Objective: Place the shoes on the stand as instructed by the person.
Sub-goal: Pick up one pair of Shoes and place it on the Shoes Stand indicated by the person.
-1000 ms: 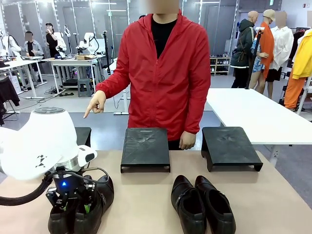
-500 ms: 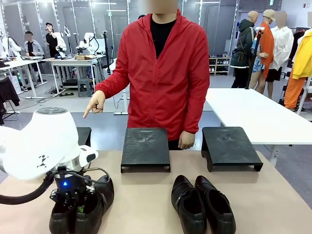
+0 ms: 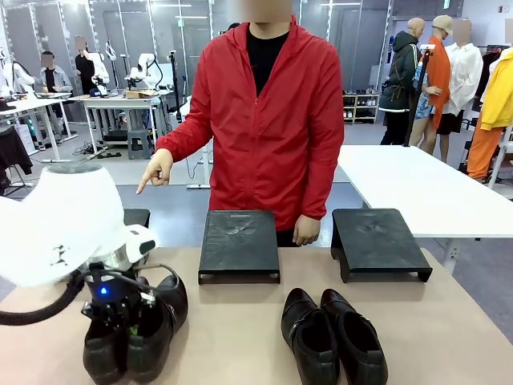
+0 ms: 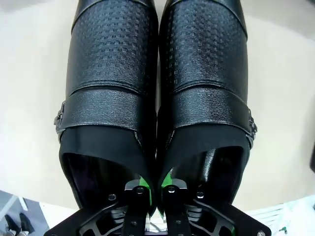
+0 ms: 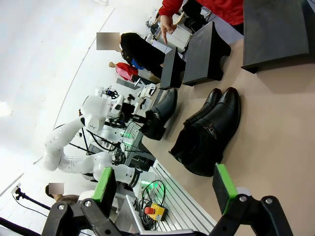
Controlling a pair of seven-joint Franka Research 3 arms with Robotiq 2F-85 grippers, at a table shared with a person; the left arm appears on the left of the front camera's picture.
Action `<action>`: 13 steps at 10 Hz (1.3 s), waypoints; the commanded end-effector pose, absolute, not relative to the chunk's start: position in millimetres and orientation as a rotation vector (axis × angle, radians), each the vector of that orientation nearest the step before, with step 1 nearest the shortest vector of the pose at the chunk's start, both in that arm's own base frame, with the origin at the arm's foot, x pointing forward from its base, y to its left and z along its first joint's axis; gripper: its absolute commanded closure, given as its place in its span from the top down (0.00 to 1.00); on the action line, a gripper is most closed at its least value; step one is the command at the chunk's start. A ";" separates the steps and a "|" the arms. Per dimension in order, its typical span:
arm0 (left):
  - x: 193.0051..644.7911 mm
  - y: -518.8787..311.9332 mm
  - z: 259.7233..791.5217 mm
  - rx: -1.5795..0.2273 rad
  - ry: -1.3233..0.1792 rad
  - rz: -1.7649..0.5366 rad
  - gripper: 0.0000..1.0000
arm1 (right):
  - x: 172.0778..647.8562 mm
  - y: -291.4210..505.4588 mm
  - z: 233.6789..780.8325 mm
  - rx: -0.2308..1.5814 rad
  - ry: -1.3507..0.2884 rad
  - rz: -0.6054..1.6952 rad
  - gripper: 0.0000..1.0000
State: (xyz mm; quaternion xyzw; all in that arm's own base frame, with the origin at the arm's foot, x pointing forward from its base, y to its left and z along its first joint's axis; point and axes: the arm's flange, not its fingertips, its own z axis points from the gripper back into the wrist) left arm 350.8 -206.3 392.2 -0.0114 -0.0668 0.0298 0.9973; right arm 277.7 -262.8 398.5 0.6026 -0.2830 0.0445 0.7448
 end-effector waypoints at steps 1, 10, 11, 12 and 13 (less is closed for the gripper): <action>333.8 -191.9 453.2 0.020 -0.249 0.085 0.00 | 276.6 -262.7 399.0 1.328 -0.625 0.106 1.00; 319.1 -189.9 480.9 -0.021 -0.290 0.068 0.00 | 276.6 -262.7 399.0 1.328 -0.625 0.106 1.00; 317.2 -190.2 472.6 -0.010 -0.275 0.070 0.07 | 276.6 -262.7 399.0 1.328 -0.625 0.106 1.00; 325.6 -180.7 478.8 0.017 -0.330 0.052 0.07 | 276.6 -262.7 399.0 1.328 -0.625 0.106 1.00; 336.4 -168.1 489.4 -0.022 -0.365 0.098 0.07 | 276.6 -262.7 399.0 1.328 -0.625 0.106 1.00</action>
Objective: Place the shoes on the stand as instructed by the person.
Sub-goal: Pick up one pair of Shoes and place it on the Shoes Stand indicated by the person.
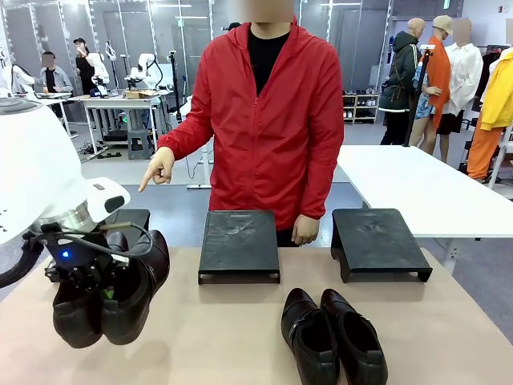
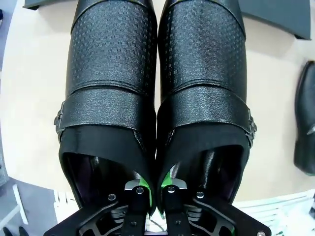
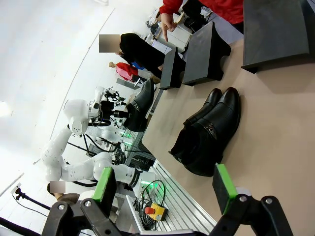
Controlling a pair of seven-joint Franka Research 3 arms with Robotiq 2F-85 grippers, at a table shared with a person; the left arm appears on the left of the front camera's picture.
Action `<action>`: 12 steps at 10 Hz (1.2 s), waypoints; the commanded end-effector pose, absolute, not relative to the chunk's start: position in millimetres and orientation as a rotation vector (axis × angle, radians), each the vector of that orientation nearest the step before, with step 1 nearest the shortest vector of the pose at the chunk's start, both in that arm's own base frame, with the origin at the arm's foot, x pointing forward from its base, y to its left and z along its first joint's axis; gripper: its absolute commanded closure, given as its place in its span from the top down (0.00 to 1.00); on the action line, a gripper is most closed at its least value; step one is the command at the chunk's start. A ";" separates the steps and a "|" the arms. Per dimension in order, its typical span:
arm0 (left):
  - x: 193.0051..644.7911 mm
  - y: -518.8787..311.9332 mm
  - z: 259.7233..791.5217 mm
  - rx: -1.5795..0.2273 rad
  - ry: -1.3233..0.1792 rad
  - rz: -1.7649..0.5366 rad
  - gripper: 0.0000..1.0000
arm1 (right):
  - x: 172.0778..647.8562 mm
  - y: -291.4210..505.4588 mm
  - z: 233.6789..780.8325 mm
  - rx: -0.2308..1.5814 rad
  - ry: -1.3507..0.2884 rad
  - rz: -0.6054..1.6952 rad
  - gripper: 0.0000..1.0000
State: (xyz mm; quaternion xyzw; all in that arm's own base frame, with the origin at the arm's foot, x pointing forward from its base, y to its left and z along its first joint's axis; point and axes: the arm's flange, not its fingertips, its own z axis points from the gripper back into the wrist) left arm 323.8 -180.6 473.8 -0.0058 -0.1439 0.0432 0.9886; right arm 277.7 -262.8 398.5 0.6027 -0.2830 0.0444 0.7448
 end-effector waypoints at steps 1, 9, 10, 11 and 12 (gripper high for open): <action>345.0 -152.0 502.8 -0.029 -0.402 0.113 0.07 | 276.6 -262.7 399.0 1.328 -0.625 0.106 1.00; 489.6 -55.1 503.4 0.064 -0.604 -0.001 0.07 | 276.6 -262.7 399.0 1.328 -0.625 0.106 1.00; 505.1 -49.9 497.5 0.023 -0.587 -0.021 0.07 | 276.6 -262.7 399.0 1.328 -0.625 0.106 1.00; 519.6 -47.2 489.9 0.013 -0.578 -0.038 0.07 | 276.6 -262.7 399.0 1.328 -0.625 0.106 1.00; 534.6 -44.6 481.4 0.070 -0.576 -0.010 0.07 | 276.6 -262.7 399.0 1.328 -0.625 0.106 1.00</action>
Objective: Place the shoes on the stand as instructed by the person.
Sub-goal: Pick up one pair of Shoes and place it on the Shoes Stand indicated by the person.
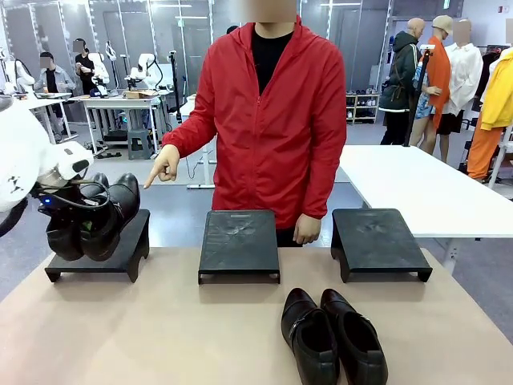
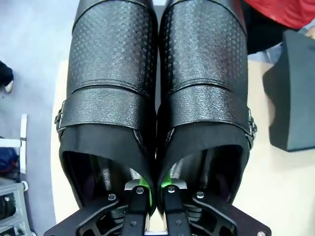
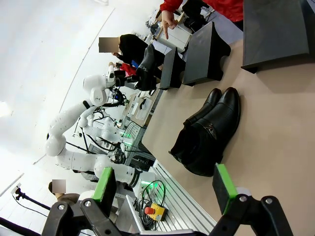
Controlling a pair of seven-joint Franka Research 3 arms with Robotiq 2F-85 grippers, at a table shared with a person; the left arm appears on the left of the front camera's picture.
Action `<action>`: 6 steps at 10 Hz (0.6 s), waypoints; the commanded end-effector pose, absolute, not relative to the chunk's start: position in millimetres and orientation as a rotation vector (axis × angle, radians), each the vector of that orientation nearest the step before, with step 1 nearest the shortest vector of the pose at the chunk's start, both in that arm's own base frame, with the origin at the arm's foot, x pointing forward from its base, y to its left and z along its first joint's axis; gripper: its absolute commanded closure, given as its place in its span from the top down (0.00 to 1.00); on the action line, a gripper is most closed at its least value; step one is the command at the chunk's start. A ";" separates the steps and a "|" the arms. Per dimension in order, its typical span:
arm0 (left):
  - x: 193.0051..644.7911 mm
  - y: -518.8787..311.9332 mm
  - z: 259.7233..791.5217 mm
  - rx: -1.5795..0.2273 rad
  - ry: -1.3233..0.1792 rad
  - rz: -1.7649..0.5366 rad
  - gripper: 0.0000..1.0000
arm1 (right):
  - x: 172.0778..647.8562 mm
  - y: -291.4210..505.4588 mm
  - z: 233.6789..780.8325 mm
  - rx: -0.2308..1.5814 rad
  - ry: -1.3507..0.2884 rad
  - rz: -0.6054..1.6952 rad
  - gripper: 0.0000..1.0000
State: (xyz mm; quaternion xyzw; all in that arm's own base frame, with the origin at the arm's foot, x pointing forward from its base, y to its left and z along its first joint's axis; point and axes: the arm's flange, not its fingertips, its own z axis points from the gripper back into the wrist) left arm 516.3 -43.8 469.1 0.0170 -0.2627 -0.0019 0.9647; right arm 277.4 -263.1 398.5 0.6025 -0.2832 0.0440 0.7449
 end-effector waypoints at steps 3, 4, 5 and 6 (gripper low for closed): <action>567.4 -38.9 465.4 0.038 -0.544 0.001 0.07 | 276.6 -262.7 399.0 1.328 -0.625 0.106 1.00; 574.4 -38.0 459.5 0.027 -0.526 0.007 0.07 | 276.6 -262.7 399.0 1.328 -0.625 0.106 1.00; 580.8 -36.4 452.0 0.049 -0.527 0.009 0.07 | 276.6 -262.7 399.0 1.328 -0.625 0.106 1.00; 586.7 -33.1 448.1 0.050 -0.523 0.024 0.07 | 276.6 -262.7 399.0 1.328 -0.625 0.106 1.00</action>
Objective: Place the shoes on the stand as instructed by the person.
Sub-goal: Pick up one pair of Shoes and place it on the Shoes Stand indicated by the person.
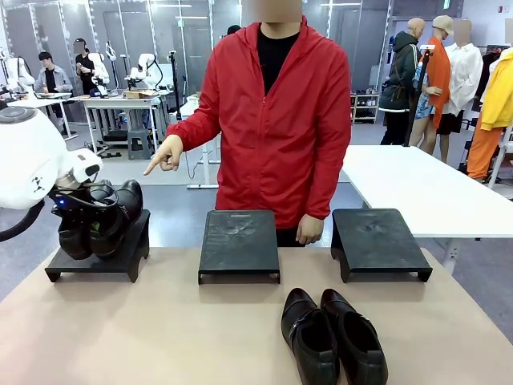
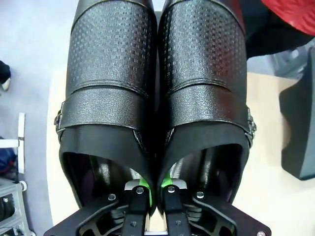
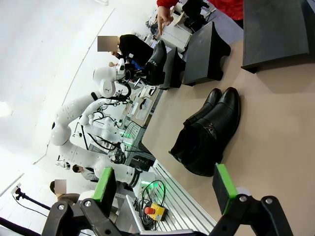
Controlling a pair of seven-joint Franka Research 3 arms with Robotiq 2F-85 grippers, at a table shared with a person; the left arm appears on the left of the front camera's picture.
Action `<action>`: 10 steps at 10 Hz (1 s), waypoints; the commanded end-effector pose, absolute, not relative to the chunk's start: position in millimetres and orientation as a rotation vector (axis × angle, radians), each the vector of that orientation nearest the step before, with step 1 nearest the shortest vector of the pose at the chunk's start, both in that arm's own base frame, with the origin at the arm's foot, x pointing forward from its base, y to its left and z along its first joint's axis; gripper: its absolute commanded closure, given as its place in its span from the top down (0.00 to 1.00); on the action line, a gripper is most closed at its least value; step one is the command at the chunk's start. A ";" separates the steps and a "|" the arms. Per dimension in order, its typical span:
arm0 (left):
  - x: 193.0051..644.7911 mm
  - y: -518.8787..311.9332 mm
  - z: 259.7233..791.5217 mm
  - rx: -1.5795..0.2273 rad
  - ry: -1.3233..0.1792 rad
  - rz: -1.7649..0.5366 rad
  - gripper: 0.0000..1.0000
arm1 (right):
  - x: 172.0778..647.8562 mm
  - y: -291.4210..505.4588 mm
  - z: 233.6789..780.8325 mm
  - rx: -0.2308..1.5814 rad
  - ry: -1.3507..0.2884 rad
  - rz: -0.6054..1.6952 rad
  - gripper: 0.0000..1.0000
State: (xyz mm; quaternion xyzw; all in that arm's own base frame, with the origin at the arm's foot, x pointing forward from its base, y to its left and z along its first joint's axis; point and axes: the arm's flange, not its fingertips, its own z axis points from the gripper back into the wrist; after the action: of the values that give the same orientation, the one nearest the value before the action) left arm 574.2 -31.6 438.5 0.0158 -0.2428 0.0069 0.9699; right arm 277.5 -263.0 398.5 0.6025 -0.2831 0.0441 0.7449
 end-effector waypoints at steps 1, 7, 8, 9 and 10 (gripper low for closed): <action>590.4 -29.9 446.2 0.040 -0.516 0.015 0.07 | 276.6 -262.7 399.0 1.328 -0.625 0.106 1.00; 605.3 -33.0 419.7 0.065 -0.508 0.003 0.07 | 276.6 -262.7 399.0 1.328 -0.625 0.106 1.00; 606.7 -33.1 414.4 0.060 -0.500 -0.001 0.07 | 276.6 -262.7 399.0 1.328 -0.625 0.106 1.00; 606.9 -32.6 411.4 0.060 -0.493 -0.005 0.07 | 276.6 -262.7 399.0 1.328 -0.625 0.106 1.00; 606.7 -32.8 411.3 0.055 -0.493 -0.003 0.21 | 276.6 -262.7 399.0 1.328 -0.625 0.106 1.00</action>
State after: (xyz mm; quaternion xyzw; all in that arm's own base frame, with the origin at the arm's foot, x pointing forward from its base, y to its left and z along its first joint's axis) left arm 598.4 -30.4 411.9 0.0189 -0.2285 0.0047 0.9734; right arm 277.6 -262.9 398.5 0.6025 -0.2830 0.0442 0.7449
